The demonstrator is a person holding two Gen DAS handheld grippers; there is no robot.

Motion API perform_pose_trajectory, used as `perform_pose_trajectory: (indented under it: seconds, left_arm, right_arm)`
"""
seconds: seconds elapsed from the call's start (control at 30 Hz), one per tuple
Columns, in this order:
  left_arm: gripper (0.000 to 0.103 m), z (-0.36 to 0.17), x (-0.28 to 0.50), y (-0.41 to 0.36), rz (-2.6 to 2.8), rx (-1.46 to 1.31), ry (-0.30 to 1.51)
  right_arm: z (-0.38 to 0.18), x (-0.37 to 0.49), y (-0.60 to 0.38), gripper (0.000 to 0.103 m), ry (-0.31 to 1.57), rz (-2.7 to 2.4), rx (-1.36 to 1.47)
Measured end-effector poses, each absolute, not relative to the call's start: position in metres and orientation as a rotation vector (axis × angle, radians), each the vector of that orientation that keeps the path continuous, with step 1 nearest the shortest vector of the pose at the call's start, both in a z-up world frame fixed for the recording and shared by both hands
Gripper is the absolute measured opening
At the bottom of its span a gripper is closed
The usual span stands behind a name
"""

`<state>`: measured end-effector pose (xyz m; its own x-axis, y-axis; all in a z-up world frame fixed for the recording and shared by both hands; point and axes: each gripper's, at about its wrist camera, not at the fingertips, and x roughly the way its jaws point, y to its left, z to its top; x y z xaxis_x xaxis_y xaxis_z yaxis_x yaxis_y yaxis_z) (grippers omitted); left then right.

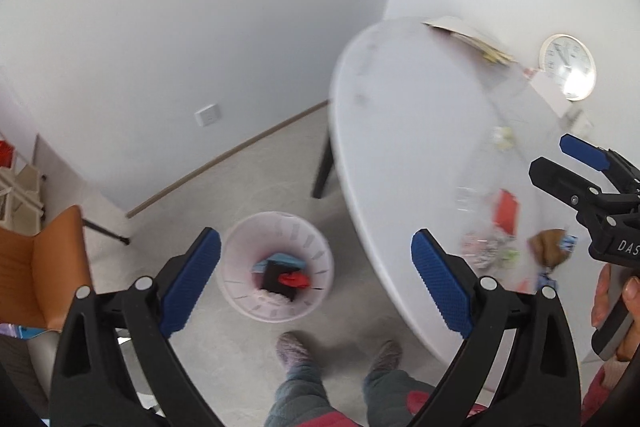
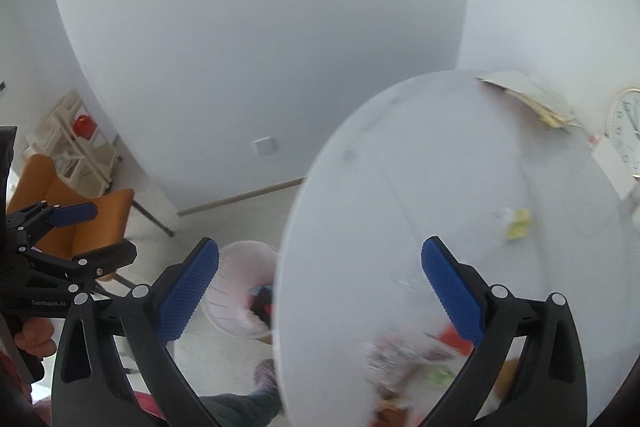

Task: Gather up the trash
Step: 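Move both open tools back over the table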

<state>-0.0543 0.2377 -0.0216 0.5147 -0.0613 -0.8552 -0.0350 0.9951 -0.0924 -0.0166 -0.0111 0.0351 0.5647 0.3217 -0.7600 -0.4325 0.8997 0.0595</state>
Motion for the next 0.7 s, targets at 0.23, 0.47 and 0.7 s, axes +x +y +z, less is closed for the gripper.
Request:
perform_pose_trajectory:
  seconds: [0.23, 0.47, 0.7]
  left_arm:
    - [0.094, -0.026, -0.056, 0.116, -0.147, -0.047, 1.039]
    - [0.094, -0.055, -0.063, 0.025, -0.222, 0.014, 1.113]
    - [0.094, -0.099, -0.067, -0.002, -0.173, 0.028, 1.217]
  right_arm:
    - [0.043, -0.033, -0.139, 0.101, 0.842, 0.374, -0.08]
    - [0.024, -0.043, -0.234, 0.101, 0.879, 0.309, -0.048]
    - [-0.007, -0.053, -0.284, 0.101, 0.948, 0.278, -0.034]
